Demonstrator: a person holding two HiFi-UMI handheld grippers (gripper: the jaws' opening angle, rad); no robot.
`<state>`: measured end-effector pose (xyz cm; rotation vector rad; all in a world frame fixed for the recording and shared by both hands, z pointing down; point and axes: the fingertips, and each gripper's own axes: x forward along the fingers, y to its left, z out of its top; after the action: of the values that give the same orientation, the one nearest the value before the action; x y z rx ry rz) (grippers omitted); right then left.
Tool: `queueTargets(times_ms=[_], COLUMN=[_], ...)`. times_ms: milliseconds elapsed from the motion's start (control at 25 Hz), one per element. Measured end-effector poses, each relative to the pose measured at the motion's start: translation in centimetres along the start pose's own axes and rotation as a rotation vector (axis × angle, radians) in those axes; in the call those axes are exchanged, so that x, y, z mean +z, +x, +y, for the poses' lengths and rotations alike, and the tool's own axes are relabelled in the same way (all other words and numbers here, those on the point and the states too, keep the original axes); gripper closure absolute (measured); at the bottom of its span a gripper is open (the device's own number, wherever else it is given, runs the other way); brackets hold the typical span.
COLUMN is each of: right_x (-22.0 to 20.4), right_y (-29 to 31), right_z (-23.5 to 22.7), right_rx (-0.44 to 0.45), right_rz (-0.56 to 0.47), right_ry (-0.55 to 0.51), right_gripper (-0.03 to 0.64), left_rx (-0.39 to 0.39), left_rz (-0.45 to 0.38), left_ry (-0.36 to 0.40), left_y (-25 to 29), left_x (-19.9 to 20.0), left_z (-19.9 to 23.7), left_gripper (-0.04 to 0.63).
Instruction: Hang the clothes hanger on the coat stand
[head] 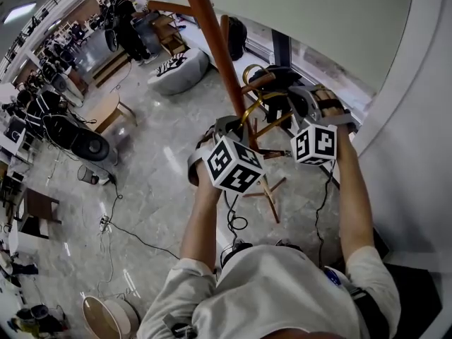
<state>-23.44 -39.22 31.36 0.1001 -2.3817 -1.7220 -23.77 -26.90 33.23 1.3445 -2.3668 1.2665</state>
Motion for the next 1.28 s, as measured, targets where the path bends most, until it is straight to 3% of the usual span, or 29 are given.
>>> queueTargets(times_ms=[600, 1280], right_x=[0.4, 0.8], right_y=[1.7, 3.4], right_z=[0.9, 2.4], right_rx=[0.001, 0.024], right_rz=[-0.001, 0.005], right_ry=[0.006, -0.002], right_gripper=[0.600, 0.600], left_rx=[0.017, -0.028], left_rz=[0.006, 0.022], left_ry=[0.005, -0.005], left_y=[1.0, 1.8], left_x=[-1.1, -2.6], left_z=[0.6, 0.0], left_gripper=[0.588, 0.586])
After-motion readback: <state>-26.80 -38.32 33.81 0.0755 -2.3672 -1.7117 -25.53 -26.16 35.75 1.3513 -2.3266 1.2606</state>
